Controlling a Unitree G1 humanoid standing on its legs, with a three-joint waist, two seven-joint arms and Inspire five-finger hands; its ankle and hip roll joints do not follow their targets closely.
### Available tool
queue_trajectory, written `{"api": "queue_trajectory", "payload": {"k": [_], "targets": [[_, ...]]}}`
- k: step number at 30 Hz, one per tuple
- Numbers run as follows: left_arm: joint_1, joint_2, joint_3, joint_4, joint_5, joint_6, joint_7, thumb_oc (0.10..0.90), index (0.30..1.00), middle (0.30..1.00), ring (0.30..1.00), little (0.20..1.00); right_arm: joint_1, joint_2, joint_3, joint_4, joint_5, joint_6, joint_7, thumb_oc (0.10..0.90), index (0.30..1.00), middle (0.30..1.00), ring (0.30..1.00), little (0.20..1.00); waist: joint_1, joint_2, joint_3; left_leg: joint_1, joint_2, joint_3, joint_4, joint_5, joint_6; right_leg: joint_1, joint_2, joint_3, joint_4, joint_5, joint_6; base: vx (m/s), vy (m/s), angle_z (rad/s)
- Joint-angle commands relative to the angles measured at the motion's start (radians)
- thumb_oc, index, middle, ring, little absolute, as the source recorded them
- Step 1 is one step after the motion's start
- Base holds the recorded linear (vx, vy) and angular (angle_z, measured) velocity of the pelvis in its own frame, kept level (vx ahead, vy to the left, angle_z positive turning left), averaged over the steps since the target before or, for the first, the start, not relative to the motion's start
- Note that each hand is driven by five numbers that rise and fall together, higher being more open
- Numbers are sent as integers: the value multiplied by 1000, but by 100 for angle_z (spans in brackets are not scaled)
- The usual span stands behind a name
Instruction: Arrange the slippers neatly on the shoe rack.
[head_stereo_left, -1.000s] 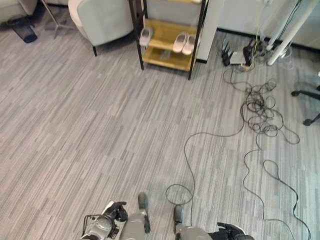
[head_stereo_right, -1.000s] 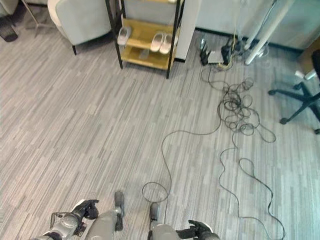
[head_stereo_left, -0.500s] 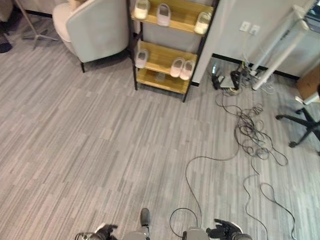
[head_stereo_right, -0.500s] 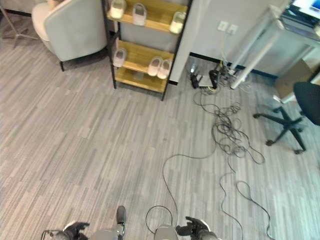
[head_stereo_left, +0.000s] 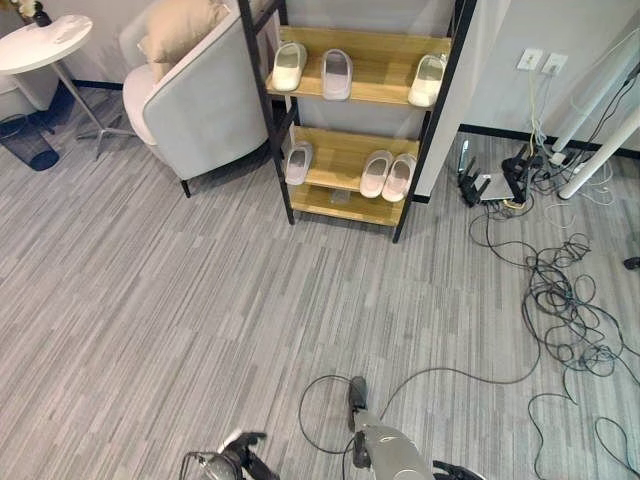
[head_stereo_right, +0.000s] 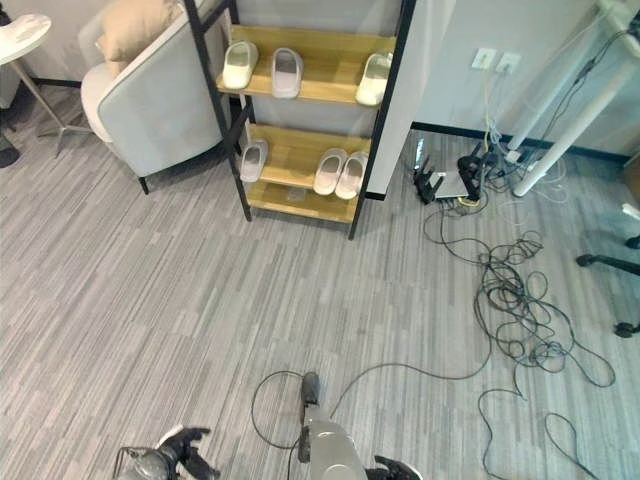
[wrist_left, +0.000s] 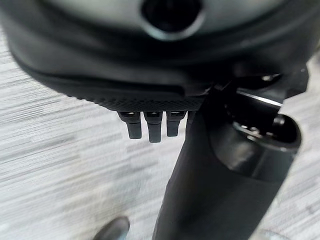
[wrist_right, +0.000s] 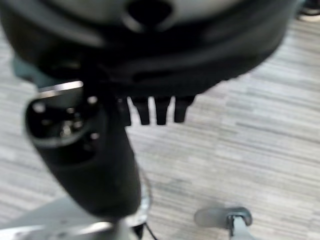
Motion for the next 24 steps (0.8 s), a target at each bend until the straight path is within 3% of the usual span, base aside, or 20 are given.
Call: {"api": "queue_trajectory", "payload": {"k": [1,2,3,4,5,6,8,9,10,11,12,14,15,17,19,20,22,24], "targets": [[22,40,3,-5,13,15,-4,800,900,900,900,900,7,-29,13,-8,39,-19,24,800,900,900,900,900,14,-27,11,-110,37,41,192,148,-21,73,-53,64,-62,-109,162,389,-349,-7],[27,46,4,-13,4,18,-5,800,900,900,900,900,5,-36,18,-6,42,-18,26,800,900,900,900,900,25,-44,21,-201,44,42,367,236,-32,109,-52,68,-67,-131,137,369,-374,-10],[29,50,1,-26,-3,18,-5,800,900,900,900,900,-2,-47,28,-11,42,-21,25,800,900,900,900,900,43,-55,36,-254,53,40,501,282,-25,150,-40,78,-74,-147,115,343,-363,-36],[19,53,-7,-45,-10,18,0,800,900,900,900,900,-23,-58,41,-19,36,-20,14,800,900,900,900,900,61,-75,50,-308,52,49,607,291,-6,187,-37,93,-83,-166,99,248,-238,-45],[19,53,-7,-45,-10,18,0,800,900,900,900,900,-23,-58,41,-19,36,-20,14,800,900,900,900,900,61,-76,49,-308,52,49,606,291,-6,186,-38,92,-83,-166,99,355,-298,-76],[-11,56,-31,-88,-27,11,15,800,900,900,900,900,-56,-75,70,-35,10,-23,-3,800,900,900,900,900,97,-108,73,-436,60,102,700,228,18,252,-40,116,-81,-202,89,376,-218,-47],[-24,56,-25,-133,-72,5,21,800,900,900,900,900,-60,-81,81,-44,8,-31,-10,800,900,900,900,900,131,-119,76,-478,57,144,546,189,25,313,-42,125,-84,-230,95,577,-135,-57],[-33,55,-31,-160,-85,-8,34,800,900,900,900,900,-69,-79,95,-63,7,-39,-12,800,900,900,900,900,156,-121,76,-504,53,168,350,183,29,362,-41,133,-95,-255,107,469,-7,-47],[-33,56,-31,-160,-85,-8,34,800,900,900,900,900,-69,-79,95,-63,7,-39,-12,800,900,900,900,900,156,-124,75,-502,50,169,342,189,29,361,-44,133,-95,-255,108,490,25,-20],[-41,54,-44,-175,-81,-15,43,800,900,900,900,900,-74,-75,113,-74,-9,-46,-20,800,900,900,900,900,171,-119,73,-503,40,165,172,210,32,390,-33,135,-103,-270,117,335,58,-9],[-48,52,-56,-185,-77,-14,47,800,900,900,900,900,-81,-70,127,-83,-24,-52,-26,800,900,900,900,900,184,-105,64,-507,37,137,57,244,27,401,-17,140,-103,-281,120,516,80,-21],[-69,53,-70,-191,-80,-13,61,800,900,900,900,900,-97,-68,151,-95,-59,-60,-51,800,900,900,900,900,218,-109,67,-524,11,55,-137,302,11,459,-4,160,-102,-316,126,496,48,-16],[-87,56,-112,-169,-82,-5,48,800,900,900,900,900,-277,-77,180,-63,-45,-17,-64,800,900,900,900,900,249,-118,56,-533,-5,17,-168,306,6,494,1,164,-105,-333,126,440,45,-22],[-80,60,-79,-156,-60,-3,53,800,900,900,900,900,-150,-65,184,-139,-64,-54,-54,800,900,900,900,900,233,-114,48,-534,12,63,-175,307,4,507,9,195,-97,-347,130,347,154,-64],[-45,67,-36,-129,-51,3,66,800,900,900,900,900,-84,-38,183,-175,-79,-80,-59,800,900,900,900,900,214,-112,32,-503,30,87,-175,360,-5,514,3,209,-92,-355,140,281,258,-48],[-40,73,-23,-107,-45,10,69,800,900,900,900,900,-74,-33,182,-177,-82,-76,-58,800,900,900,900,900,213,-119,25,-498,32,93,-160,361,1,518,-8,215,-90,-356,147,265,264,-46],[-21,82,1,-47,-12,29,64,800,900,900,900,900,-45,-2,176,-159,-89,-63,-40,800,900,900,900,900,210,-147,-8,-491,12,108,-111,313,32,514,-63,235,-53,-345,188,353,344,-46],[-14,85,3,-37,-1,31,63,800,900,900,900,900,-35,4,171,-152,-89,-60,-34,800,900,900,900,900,209,-153,-19,-483,4,114,-105,294,46,501,-80,237,-23,-335,203,248,272,-21]]}}
